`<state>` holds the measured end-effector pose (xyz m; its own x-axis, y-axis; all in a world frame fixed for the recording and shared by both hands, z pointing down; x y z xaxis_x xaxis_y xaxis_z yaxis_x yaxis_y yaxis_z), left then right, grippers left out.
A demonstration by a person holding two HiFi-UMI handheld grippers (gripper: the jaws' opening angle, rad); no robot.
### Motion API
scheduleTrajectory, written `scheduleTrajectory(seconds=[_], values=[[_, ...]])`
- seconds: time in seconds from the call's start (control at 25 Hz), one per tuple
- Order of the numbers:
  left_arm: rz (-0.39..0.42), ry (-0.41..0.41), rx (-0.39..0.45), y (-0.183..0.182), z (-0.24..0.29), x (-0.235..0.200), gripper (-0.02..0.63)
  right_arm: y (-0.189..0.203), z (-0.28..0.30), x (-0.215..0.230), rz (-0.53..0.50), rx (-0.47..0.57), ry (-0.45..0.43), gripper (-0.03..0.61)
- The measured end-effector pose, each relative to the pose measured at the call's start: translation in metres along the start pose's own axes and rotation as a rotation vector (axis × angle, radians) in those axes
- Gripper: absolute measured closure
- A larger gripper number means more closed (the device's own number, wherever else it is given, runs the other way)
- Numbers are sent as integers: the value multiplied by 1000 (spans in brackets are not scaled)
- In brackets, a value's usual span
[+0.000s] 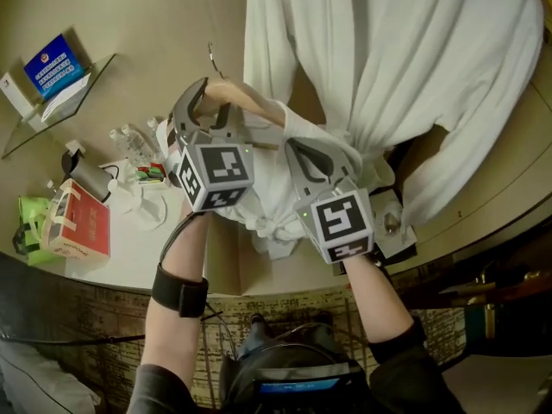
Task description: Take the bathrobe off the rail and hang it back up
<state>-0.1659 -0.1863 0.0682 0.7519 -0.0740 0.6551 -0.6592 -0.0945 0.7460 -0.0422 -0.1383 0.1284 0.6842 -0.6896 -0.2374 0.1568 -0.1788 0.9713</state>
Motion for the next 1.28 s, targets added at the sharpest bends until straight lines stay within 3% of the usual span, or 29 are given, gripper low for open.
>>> scheduleTrajectory(seconds=[0.44,0.84,1.04,1.28], values=[[-42,54,-151,98,-25,87,428,127,-6,-40,122,-184,-71,554],[-13,199,-328,219,-39,201,430,267,-18,-78,249,-366,-129,554],[74,282,-314,251,-36,264,430,341,-12,-93,317,-446,-130,554],[32,356,-375,301,-29,325,430,416,-8,-101,388,-532,-99,554]])
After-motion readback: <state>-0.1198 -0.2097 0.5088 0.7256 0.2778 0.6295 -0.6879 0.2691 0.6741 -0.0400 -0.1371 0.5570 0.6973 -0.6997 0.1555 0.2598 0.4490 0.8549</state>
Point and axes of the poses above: the fingertips, and each gripper's own axes: z forward along the fingers, x to its right, y out of its underside, the point moved 2 cm from there along -z, backward along the fingers, and after that the axes turned 1 degree about z, right-handed, at the moved point
